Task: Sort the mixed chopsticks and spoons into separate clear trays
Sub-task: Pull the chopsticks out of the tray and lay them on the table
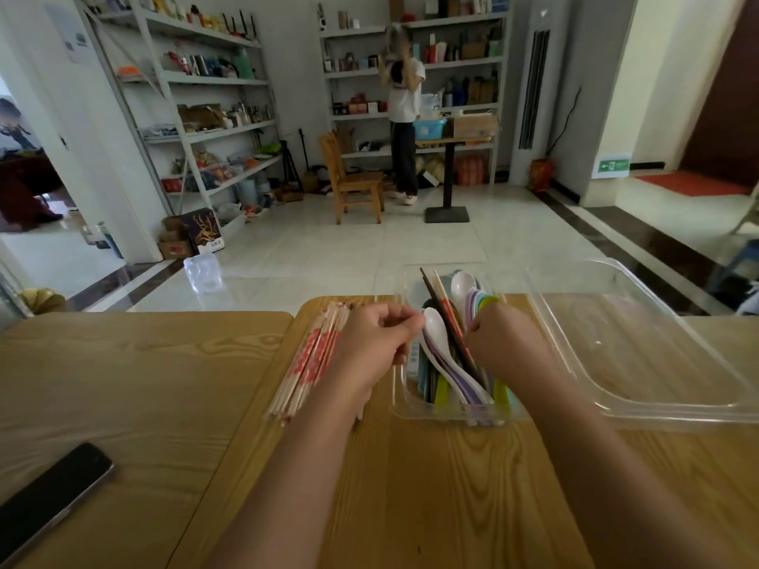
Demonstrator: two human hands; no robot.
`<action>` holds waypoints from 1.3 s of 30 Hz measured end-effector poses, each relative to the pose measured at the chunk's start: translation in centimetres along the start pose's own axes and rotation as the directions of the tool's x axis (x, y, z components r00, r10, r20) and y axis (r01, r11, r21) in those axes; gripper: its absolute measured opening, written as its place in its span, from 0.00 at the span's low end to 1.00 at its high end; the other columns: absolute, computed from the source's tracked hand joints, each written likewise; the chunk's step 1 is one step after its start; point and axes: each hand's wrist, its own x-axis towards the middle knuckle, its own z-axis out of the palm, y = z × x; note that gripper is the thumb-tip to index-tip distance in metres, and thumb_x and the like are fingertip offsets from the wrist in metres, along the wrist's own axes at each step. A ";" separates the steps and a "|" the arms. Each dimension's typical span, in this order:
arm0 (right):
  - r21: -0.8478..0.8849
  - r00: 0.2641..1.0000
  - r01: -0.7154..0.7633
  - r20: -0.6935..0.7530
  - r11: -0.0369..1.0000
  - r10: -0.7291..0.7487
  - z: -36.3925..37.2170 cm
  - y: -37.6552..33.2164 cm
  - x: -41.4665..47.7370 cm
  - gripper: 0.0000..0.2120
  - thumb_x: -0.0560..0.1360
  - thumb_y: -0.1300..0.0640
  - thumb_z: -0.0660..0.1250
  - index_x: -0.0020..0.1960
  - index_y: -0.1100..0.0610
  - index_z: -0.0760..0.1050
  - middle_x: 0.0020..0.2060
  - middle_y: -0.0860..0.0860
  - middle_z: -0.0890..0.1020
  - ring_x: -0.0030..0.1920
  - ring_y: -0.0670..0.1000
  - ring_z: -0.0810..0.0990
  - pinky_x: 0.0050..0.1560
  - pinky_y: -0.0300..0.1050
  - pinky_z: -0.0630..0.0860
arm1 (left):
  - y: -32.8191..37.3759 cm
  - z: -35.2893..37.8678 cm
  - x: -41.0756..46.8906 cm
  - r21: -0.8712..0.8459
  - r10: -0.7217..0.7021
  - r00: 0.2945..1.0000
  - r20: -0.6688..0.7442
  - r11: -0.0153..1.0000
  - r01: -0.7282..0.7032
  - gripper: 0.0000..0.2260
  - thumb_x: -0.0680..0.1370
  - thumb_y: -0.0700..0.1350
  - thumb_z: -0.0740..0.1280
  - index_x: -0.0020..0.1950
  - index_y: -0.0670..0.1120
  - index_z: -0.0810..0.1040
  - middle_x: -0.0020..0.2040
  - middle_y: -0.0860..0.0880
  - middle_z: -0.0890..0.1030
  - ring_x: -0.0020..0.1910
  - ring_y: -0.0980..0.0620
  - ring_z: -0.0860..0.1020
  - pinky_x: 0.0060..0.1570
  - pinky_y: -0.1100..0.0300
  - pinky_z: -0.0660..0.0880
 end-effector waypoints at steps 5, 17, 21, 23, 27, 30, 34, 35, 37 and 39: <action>-0.174 0.997 0.055 0.055 0.983 -0.047 1.6 -0.5 -1.2 0.03 0.77 0.60 0.65 0.44 0.57 0.73 0.36 0.51 0.79 0.38 0.51 0.81 0.42 0.46 0.82 | -0.1 1.0 -0.3 0.009 0.019 0.999 0.042 1.000 -0.019 0.03 0.79 0.46 0.69 0.50 0.48 0.81 0.39 0.48 0.81 0.34 0.56 0.77 0.36 0.66 0.76; -0.040 0.998 -0.009 0.055 0.999 0.011 0.9 -0.1 -0.5 0.10 0.79 0.62 0.62 0.38 0.56 0.70 0.34 0.51 0.76 0.32 0.47 0.75 0.31 0.38 0.72 | 0.0 0.2 0.0 -0.062 0.017 1.000 0.021 0.998 -0.016 0.03 0.78 0.44 0.70 0.50 0.46 0.82 0.38 0.49 0.81 0.33 0.57 0.77 0.36 0.64 0.77; 0.059 0.999 0.038 -0.007 0.998 -0.037 0.0 -0.1 0.3 0.12 0.80 0.58 0.61 0.39 0.58 0.72 0.29 0.50 0.74 0.27 0.46 0.71 0.27 0.38 0.66 | 0.0 0.1 0.1 -0.065 0.011 1.000 0.017 0.998 -0.010 0.02 0.78 0.43 0.70 0.49 0.47 0.82 0.38 0.49 0.81 0.33 0.56 0.77 0.37 0.63 0.78; 0.159 0.997 0.074 -0.021 0.984 -0.072 -0.6 -0.4 0.3 0.16 0.81 0.56 0.62 0.36 0.59 0.75 0.27 0.52 0.75 0.26 0.48 0.71 0.28 0.40 0.69 | 0.0 0.0 0.1 -0.060 0.010 1.000 0.014 0.998 -0.009 0.02 0.77 0.42 0.71 0.49 0.47 0.82 0.38 0.49 0.81 0.34 0.56 0.77 0.36 0.64 0.77; 0.339 0.996 0.076 0.021 0.938 -0.089 -1.4 -1.3 0.0 0.15 0.80 0.52 0.65 0.39 0.59 0.81 0.32 0.55 0.82 0.26 0.47 0.73 0.27 0.38 0.69 | -0.1 0.1 0.0 0.001 0.013 0.999 0.041 1.000 -0.014 0.04 0.77 0.43 0.71 0.51 0.48 0.82 0.42 0.48 0.83 0.35 0.57 0.78 0.35 0.68 0.76; 0.432 0.993 0.046 0.082 0.901 -0.090 -1.6 -1.6 -0.3 0.15 0.79 0.53 0.66 0.39 0.60 0.82 0.32 0.56 0.83 0.28 0.49 0.73 0.30 0.41 0.71 | 0.0 0.5 -0.1 0.029 0.009 0.997 0.073 1.000 -0.011 0.06 0.77 0.45 0.71 0.53 0.48 0.81 0.43 0.50 0.83 0.35 0.58 0.78 0.36 0.68 0.77; 0.516 0.987 0.042 0.110 0.855 -0.115 -1.8 -2.1 -0.8 0.15 0.79 0.54 0.66 0.39 0.61 0.82 0.29 0.54 0.81 0.30 0.53 0.71 0.33 0.46 0.71 | 0.2 0.8 -0.1 0.011 -0.008 0.996 0.093 1.000 0.007 0.05 0.77 0.45 0.72 0.52 0.49 0.80 0.44 0.49 0.83 0.37 0.56 0.79 0.36 0.67 0.78; 0.527 0.986 0.042 0.114 0.849 -0.119 -1.9 -2.2 -0.8 0.15 0.79 0.54 0.66 0.39 0.61 0.82 0.29 0.53 0.80 0.30 0.54 0.71 0.33 0.46 0.70 | 0.2 0.9 -0.1 0.013 -0.011 0.995 0.095 1.000 0.010 0.05 0.77 0.44 0.72 0.51 0.49 0.80 0.44 0.49 0.83 0.37 0.56 0.79 0.36 0.67 0.78; 0.540 0.984 0.034 0.130 0.841 -0.124 -2.0 -2.3 -0.9 0.16 0.79 0.52 0.66 0.39 0.62 0.82 0.30 0.56 0.78 0.31 0.54 0.70 0.33 0.47 0.68 | 0.2 0.9 -0.1 0.017 -0.017 0.995 0.098 1.000 0.016 0.05 0.77 0.44 0.71 0.51 0.48 0.80 0.44 0.49 0.83 0.36 0.56 0.79 0.36 0.67 0.79; 0.548 0.981 0.022 0.149 0.836 -0.123 -2.2 -2.3 -0.9 0.16 0.79 0.51 0.67 0.41 0.63 0.82 0.31 0.58 0.77 0.31 0.54 0.69 0.32 0.46 0.68 | 0.2 0.8 -0.1 0.019 -0.020 0.995 0.099 1.000 0.018 0.05 0.77 0.44 0.72 0.52 0.47 0.80 0.43 0.49 0.83 0.36 0.56 0.79 0.36 0.67 0.78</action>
